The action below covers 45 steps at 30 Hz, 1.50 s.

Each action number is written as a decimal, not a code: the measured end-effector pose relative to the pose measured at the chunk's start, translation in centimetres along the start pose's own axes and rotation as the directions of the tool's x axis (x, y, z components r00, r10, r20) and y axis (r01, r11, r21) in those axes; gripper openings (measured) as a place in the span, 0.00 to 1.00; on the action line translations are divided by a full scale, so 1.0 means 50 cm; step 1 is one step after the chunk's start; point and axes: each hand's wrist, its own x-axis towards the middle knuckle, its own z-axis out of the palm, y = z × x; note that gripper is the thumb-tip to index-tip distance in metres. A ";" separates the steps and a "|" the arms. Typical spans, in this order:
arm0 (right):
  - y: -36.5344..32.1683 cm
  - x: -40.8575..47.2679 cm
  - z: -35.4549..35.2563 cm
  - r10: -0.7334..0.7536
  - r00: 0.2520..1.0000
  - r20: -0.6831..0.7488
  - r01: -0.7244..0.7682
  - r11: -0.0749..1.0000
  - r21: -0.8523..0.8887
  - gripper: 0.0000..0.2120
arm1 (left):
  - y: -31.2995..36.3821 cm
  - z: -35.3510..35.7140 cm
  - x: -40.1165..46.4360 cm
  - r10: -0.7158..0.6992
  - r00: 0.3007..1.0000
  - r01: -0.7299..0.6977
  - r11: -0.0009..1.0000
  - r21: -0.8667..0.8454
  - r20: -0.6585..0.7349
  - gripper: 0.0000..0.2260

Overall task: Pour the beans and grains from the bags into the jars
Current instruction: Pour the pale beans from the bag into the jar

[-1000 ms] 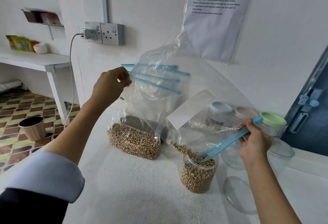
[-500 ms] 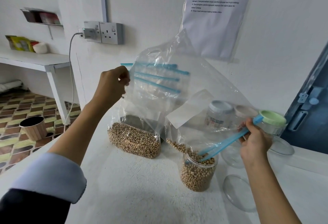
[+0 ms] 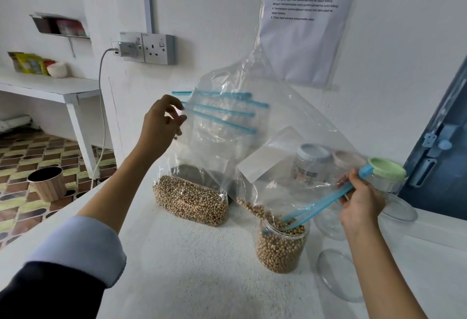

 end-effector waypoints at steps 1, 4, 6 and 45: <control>0.001 0.001 -0.001 0.002 1.000 0.003 -0.002 1.000 -0.008 0.08 | -0.004 -0.002 -0.001 -0.019 1.000 0.019 0.999 -0.042 -0.010 0.09; 0.002 0.002 0.000 0.010 1.000 0.009 -0.010 1.000 -0.010 0.07 | -0.016 -0.004 -0.006 -0.064 0.997 0.062 0.997 -0.055 -0.041 0.08; 0.003 0.004 0.003 0.015 1.000 0.016 -0.015 1.000 -0.005 0.06 | -0.018 -0.003 -0.007 -0.075 0.996 0.075 0.997 -0.005 -0.042 0.04; 0.001 0.004 0.014 -0.011 1.000 -0.019 0.010 1.000 -0.022 0.08 | -0.043 -0.010 -0.016 -0.249 0.915 0.331 0.913 -0.238 0.317 0.08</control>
